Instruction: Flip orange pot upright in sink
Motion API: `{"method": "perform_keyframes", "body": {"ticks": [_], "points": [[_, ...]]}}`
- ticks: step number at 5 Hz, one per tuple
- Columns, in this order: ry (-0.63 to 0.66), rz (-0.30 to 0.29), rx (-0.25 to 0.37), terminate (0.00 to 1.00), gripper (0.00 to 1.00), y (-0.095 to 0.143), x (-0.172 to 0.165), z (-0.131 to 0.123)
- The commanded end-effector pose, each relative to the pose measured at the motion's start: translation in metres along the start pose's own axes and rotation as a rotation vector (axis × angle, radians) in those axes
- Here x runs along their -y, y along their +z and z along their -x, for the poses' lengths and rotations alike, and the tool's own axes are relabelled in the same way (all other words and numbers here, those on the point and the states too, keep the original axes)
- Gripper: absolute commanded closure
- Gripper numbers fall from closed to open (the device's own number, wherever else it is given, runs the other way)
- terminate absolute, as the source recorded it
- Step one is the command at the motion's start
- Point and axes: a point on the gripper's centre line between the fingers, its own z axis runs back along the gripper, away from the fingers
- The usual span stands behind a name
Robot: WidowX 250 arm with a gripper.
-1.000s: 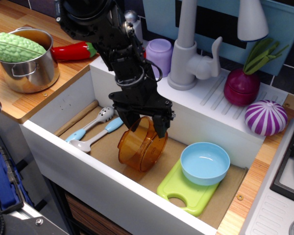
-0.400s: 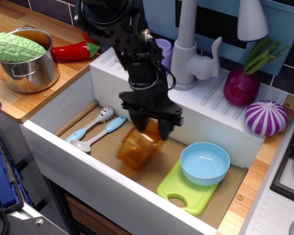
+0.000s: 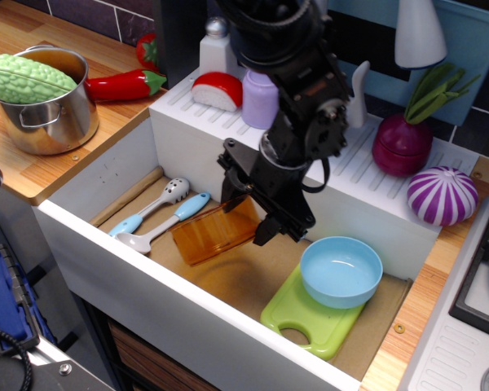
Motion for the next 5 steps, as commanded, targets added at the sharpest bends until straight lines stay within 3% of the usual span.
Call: {"method": "perform_keyframes", "body": {"ticks": [1, 4, 5], "points": [[0.045, -0.085, 0.156, 0.0, 0.0, 0.0005, 0.0045, -0.0017], [0.045, -0.085, 0.156, 0.0, 0.0, 0.0005, 0.0045, -0.0017], [0.045, -0.085, 0.156, 1.0, 0.0, 0.0005, 0.0045, -0.0017]]}}
